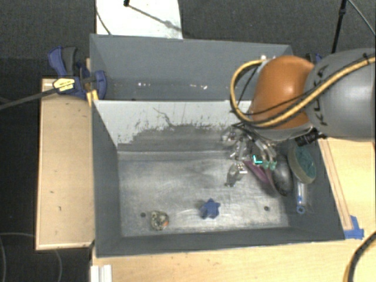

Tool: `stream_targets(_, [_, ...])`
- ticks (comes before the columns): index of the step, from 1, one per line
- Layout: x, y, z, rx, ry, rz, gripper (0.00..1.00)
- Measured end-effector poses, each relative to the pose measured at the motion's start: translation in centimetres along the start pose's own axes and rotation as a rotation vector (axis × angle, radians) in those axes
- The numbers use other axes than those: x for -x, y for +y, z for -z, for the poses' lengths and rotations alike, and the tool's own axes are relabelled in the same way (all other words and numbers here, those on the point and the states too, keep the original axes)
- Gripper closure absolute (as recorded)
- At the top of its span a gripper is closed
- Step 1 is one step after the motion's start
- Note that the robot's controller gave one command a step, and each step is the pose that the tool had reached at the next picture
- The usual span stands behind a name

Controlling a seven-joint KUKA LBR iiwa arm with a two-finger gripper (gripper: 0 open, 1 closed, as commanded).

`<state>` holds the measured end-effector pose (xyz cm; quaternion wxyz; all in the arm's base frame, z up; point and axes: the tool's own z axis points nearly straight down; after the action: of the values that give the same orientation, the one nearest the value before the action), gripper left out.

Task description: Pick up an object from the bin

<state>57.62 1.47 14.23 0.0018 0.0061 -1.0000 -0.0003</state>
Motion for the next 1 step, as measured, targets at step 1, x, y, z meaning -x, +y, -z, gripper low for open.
stream_targets(1, [-5.61,0.5,-6.84,0.0,-0.003,0.109,0.0])
